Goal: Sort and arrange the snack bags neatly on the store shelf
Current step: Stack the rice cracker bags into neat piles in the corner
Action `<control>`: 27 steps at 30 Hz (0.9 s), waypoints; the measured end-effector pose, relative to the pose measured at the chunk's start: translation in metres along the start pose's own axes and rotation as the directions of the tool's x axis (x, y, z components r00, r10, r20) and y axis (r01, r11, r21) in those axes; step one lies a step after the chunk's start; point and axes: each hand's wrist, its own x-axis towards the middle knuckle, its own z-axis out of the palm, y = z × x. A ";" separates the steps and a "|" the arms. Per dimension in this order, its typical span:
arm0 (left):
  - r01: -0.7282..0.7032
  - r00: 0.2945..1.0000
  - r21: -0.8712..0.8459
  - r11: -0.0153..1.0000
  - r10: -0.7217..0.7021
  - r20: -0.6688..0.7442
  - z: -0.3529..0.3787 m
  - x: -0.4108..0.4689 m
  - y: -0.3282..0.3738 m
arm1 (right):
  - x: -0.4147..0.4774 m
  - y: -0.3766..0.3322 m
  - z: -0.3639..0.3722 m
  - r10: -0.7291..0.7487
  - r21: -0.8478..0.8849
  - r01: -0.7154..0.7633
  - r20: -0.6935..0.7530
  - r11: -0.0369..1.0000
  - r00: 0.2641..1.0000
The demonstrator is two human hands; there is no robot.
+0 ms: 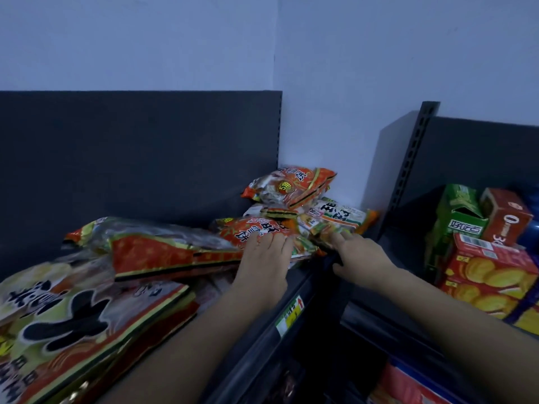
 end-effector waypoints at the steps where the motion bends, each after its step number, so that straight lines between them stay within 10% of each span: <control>1: -0.007 1.000 -0.031 1.000 0.006 -0.019 0.005 0.012 0.001 | 0.008 0.003 0.002 0.007 -0.009 -0.006 0.014 1.000 1.000; 27: 0.150 0.943 -0.313 0.938 -0.040 0.331 0.118 0.200 0.044 | 0.160 0.051 0.063 0.173 -0.076 -0.160 0.225 0.984 0.959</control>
